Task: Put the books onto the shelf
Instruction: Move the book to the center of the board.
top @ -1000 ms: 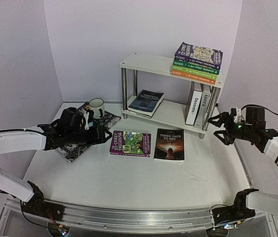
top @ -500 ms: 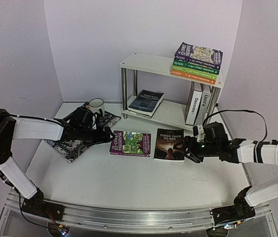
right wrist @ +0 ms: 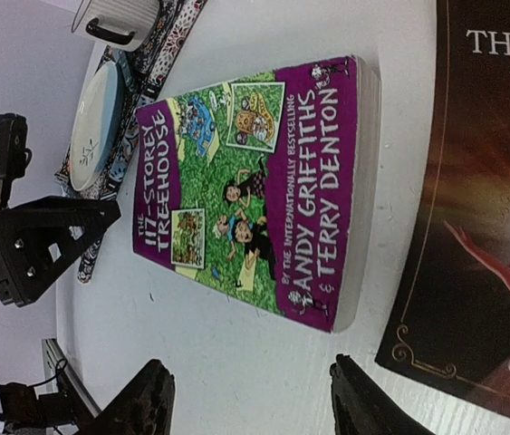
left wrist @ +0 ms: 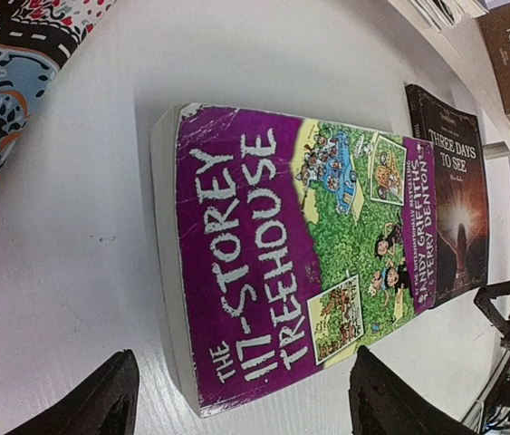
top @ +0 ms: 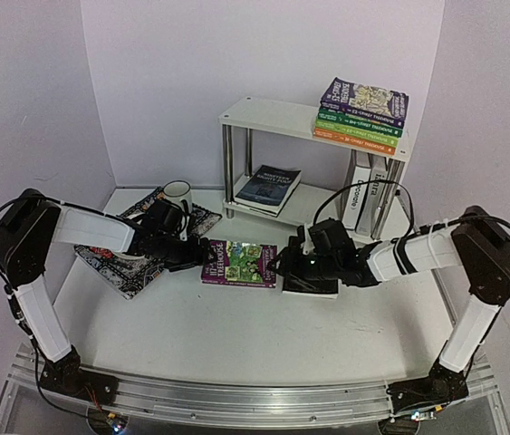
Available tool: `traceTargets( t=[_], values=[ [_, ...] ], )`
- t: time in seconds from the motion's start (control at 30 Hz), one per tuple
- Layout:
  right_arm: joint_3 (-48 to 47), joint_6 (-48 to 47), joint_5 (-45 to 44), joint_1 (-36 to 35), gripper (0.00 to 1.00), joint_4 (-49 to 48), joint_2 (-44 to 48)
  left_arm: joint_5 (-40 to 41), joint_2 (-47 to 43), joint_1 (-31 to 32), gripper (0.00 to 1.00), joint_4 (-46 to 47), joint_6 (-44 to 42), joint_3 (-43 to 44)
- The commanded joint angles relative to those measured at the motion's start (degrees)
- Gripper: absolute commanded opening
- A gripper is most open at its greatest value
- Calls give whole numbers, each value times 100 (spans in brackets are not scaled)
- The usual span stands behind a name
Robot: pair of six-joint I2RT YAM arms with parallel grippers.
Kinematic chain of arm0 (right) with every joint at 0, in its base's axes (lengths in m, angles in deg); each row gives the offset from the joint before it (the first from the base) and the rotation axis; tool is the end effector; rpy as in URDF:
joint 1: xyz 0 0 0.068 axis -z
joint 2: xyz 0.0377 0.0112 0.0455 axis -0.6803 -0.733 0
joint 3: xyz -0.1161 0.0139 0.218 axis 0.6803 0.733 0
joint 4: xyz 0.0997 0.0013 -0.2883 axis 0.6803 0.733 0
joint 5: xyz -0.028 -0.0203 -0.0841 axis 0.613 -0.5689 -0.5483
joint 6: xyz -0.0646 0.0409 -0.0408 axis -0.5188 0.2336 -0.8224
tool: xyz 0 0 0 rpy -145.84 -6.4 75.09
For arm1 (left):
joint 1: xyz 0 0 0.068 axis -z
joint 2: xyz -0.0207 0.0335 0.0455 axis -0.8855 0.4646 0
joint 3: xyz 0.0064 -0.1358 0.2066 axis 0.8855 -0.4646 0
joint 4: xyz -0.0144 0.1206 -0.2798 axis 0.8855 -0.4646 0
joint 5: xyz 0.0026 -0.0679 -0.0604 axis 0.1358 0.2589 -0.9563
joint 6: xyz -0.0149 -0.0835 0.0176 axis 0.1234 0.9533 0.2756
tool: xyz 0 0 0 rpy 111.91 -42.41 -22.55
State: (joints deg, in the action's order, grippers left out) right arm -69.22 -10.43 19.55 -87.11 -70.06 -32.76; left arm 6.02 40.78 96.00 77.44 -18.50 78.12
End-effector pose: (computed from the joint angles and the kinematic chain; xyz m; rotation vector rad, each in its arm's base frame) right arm 0.3005 0.3094 0.1159 0.0323 2.0790 1.2653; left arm 0.3350 -0.2447 0.0741 0.1350 2.5435 -0.7834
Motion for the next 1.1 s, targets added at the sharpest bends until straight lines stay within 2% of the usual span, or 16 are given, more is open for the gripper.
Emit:
traceTargets(
  t=[0.0,0.33,0.63,0.8,0.97,1.07],
  values=[
    [-519,-31,-160,-14,59,-146,-438,-279,170,-64,79,231,-79,311],
    [-989,-147,-473,-14,57,346,-925,-519,595,-82,75,272,51,524],
    [-1189,-85,-404,-32,57,422,-1409,-629,822,-82,71,283,152,608],
    [-1321,-84,-265,-82,53,424,-1550,-871,959,-90,60,334,219,699],
    [-1380,-110,-143,-143,46,409,-1471,-1212,925,-99,42,566,322,710],
    [-1320,-146,-139,-171,46,407,-1262,-1302,774,-99,35,602,353,653]
  ],
)
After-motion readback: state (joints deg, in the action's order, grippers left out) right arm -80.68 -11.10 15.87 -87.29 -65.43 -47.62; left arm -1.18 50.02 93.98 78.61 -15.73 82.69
